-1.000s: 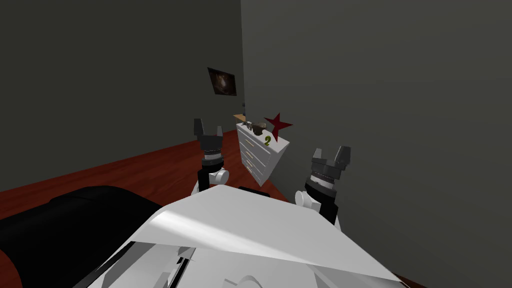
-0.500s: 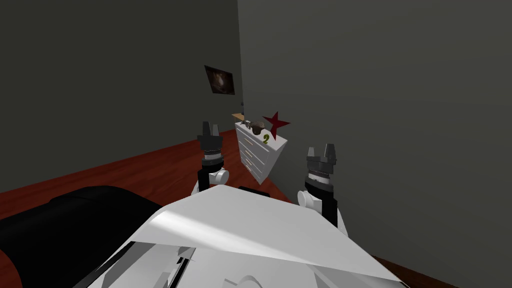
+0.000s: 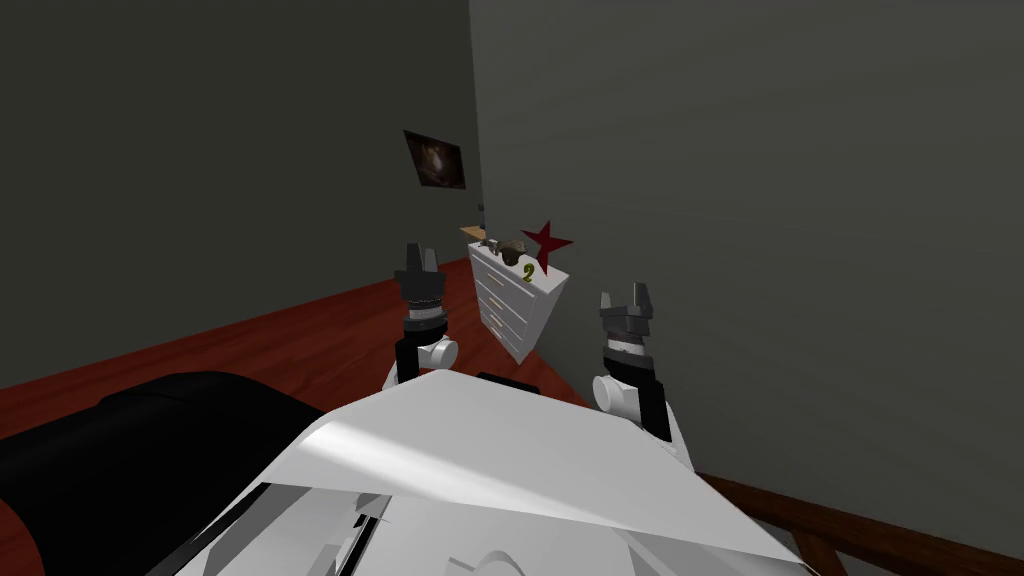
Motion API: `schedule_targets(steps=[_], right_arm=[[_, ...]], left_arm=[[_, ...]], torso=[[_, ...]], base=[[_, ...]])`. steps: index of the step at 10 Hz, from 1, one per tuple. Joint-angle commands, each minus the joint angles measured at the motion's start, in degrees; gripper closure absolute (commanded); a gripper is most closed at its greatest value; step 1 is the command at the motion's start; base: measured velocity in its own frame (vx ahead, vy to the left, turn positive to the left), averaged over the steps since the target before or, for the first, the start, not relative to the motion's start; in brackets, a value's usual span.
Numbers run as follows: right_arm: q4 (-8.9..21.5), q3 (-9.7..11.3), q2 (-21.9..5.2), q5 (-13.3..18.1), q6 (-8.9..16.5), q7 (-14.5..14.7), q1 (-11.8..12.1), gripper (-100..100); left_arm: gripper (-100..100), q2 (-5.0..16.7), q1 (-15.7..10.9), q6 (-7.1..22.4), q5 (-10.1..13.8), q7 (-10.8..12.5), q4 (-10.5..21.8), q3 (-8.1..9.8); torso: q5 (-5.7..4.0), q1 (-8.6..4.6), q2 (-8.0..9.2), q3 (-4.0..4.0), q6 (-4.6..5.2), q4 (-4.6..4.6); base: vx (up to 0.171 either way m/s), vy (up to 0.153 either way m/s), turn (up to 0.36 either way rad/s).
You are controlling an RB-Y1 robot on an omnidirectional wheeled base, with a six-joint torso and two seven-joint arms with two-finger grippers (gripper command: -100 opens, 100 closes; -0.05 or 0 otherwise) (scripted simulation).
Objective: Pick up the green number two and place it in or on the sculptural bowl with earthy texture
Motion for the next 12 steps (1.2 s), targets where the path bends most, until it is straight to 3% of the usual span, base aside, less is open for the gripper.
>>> schedule_targets(steps=[1, 7, 8, 9, 10, 11, 12], right_arm=[[0.2, 0.3, -0.4, -0.6, 1.9, -2.2, -0.5, -100], [1.4, 2.4, -1.1, -4.8, 11.4, -11.3, -5.1, -100], [1.4, 2.4, -1.1, -4.8, 11.9, -11.9, -5.1, -100], [1.8, 3.0, -1.0, -5.9, 14.5, -14.1, -6.3, -100], [1.8, 3.0, -1.0, -5.9, 14.6, -14.3, -6.3, -100], [2.3, 3.5, -0.9, -7.1, 16.8, -16.6, -7.5, -100], [2.3, 3.5, -0.9, -7.1, 17.2, -16.6, -7.5, -100]], left_arm=[[0, 0.0, 0.0, 0.0, 0.0, 0.0, 0.0, 0.0], [0, 0.0, 0.0, 0.0, 0.0, 0.0, 0.0, 0.0], [0, 0.0, 0.0, 0.0, 0.0, 0.0, 0.0, 0.0], [0, 0.0, 0.0, 0.0, 0.0, 0.0, 0.0, 0.0], [0, 0.0, 0.0, 0.0, 0.0, 0.0, 0.0, 0.0], [0, 0.0, 0.0, 0.0, 0.0, 0.0, 0.0, 0.0], [0, 0.0, 0.0, 0.0, 0.0, 0.0, 0.0, 0.0]], torso=[[0.0, 0.0, 0.0, 0.0, 0.0, 0.0], [0.01, 0.02, -0.03, 0.0, 0.0, 0.0], [0.0, -0.02, -0.04, -0.02, 0.0, 0.0], [0.0, -0.01, -0.1, -0.05, 0.0, -0.01], [0.0, -0.01, -0.11, -0.06, 0.0, -0.02], [0.0, 0.0, -0.16, -0.08, -0.01, -0.03], [0.0, 0.0, -0.16, -0.08, 0.0, -0.03]], base=[[-0.082, -0.005, -0.029], [-0.075, -0.013, -0.044], [-0.055, -0.016, -0.016], [-0.054, -0.014, -0.041], [-0.045, -0.012, -0.022], [-0.048, -0.016, -0.039], [-0.044, -0.014, -0.014]])
